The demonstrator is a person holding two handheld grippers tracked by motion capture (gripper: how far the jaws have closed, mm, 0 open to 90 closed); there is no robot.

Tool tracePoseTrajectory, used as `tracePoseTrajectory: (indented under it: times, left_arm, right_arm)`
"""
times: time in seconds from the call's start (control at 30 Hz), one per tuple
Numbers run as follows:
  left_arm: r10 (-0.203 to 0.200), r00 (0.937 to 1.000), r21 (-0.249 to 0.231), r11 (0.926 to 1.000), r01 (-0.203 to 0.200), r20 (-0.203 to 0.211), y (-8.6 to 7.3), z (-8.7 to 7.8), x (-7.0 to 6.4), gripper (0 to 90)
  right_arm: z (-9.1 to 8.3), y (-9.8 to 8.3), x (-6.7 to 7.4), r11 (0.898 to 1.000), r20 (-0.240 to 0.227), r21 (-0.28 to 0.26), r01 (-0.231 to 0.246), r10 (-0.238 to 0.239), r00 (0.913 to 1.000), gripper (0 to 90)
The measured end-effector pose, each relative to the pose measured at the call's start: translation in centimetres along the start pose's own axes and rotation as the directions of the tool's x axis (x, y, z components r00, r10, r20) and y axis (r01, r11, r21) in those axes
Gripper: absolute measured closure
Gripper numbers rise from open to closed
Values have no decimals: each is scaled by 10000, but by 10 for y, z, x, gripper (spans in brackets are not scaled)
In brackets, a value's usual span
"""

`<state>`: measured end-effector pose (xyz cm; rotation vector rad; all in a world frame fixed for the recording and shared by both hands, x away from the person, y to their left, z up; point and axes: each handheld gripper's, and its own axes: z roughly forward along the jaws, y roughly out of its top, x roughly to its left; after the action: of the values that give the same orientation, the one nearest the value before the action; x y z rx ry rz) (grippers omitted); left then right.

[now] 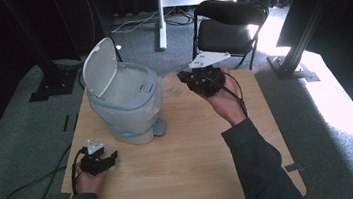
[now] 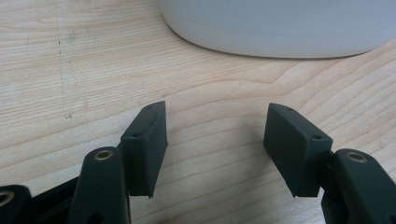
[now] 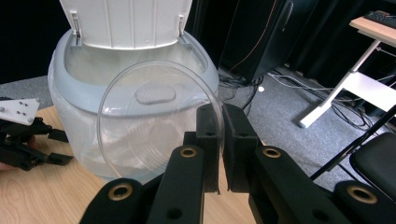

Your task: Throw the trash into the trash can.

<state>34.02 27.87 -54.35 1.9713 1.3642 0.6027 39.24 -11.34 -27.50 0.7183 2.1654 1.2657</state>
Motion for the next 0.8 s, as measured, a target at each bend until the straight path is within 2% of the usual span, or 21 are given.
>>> tracePoseTrajectory:
  times: [0.4,0.8]
  left_arm:
    - [2,10000,1,10000,-2,2,0,0,0,398]
    - [-5,10000,0,10000,5,-15,0,0,0,398]
  right_arm:
    - [2,8,0,9998,32,-146,-97,98,9999,860]
    - [8,22,6,9995,-6,-315,40,-40,10000,860]
